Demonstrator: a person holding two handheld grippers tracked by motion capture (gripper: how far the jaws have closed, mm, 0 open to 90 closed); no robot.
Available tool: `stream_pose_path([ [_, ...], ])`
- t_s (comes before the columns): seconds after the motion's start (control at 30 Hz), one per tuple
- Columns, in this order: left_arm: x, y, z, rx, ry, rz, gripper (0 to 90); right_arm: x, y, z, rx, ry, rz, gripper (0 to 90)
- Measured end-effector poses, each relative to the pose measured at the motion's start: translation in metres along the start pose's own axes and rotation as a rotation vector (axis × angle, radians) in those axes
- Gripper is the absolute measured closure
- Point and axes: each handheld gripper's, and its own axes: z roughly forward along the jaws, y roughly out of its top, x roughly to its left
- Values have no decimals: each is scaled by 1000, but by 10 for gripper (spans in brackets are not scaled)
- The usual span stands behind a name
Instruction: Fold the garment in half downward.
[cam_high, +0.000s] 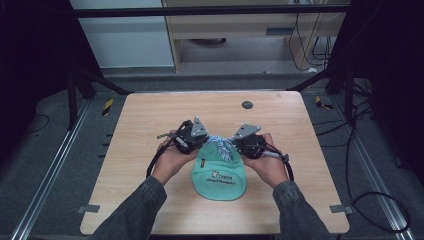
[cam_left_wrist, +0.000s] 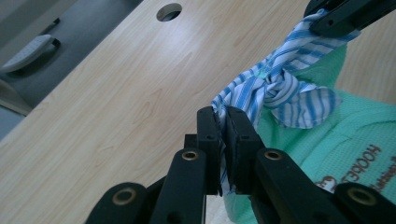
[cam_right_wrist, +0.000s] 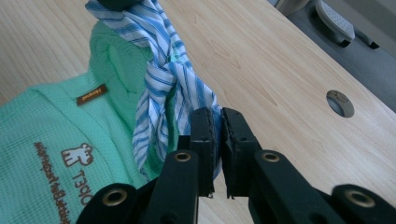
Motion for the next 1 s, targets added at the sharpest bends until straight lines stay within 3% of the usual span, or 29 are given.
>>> stream_pose_path([
  [0.43,-25,-22,-11,-9,-31,3,850,22,-21,-7,-6,34,-31,831],
  [1.0,-36,-34,-14,-5,-72,0,850,32,-33,-11,-17,61,-24,832],
])
